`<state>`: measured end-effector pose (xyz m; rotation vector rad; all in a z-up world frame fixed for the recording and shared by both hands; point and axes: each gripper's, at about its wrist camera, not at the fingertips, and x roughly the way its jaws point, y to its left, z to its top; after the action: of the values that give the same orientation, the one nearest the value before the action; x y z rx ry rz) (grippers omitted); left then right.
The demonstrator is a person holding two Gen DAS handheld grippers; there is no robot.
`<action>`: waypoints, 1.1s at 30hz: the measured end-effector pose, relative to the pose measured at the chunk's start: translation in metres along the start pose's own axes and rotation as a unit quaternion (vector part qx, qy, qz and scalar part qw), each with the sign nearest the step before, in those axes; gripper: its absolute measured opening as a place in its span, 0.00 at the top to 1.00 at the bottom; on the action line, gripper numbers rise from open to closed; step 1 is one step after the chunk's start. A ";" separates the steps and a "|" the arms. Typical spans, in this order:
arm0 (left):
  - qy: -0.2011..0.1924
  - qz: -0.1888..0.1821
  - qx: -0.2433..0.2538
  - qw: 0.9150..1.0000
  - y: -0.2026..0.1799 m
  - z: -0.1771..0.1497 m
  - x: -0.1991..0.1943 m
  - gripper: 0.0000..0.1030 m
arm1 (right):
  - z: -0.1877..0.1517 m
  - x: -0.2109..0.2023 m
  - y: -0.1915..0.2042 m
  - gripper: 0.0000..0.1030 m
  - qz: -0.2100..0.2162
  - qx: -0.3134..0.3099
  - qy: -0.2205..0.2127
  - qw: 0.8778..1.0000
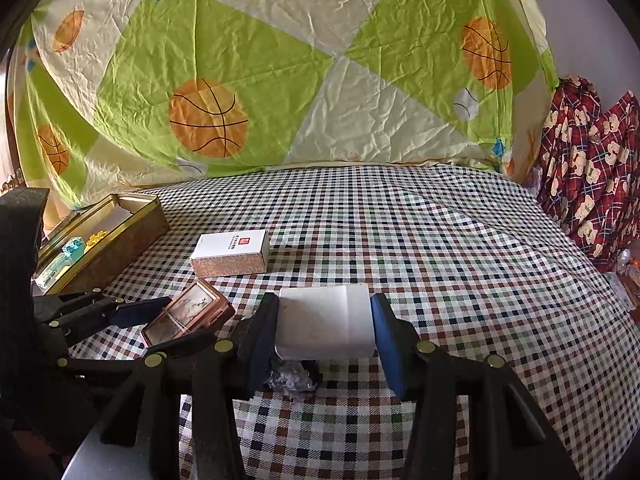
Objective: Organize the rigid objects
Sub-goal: 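Close the left tool on the brown picture frame and lift it, then carry the picture frame with the left tool toward the tin while the right carries the eraser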
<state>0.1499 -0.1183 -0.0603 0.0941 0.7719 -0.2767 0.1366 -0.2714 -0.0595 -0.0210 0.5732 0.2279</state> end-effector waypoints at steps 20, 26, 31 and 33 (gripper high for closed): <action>-0.128 0.056 -0.099 0.985 0.037 -0.010 -0.043 0.55 | 0.001 -0.012 0.016 0.52 0.026 -0.002 -0.034 0.999; -0.159 0.078 -0.095 0.980 0.035 -0.014 -0.055 0.55 | 0.000 -0.018 0.021 0.52 0.028 -0.005 -0.051 0.998; -0.175 0.091 -0.089 0.976 0.033 -0.016 -0.061 0.55 | -0.001 -0.020 0.024 0.52 0.029 -0.006 -0.058 0.998; -0.180 0.095 -0.088 0.975 0.033 -0.018 -0.063 0.55 | -0.001 -0.022 0.026 0.52 0.030 -0.007 -0.062 0.998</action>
<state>0.1038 -0.0700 -0.0292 -0.0504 0.4193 -0.0388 0.1128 -0.2507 -0.0476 -0.0037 0.4483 0.2888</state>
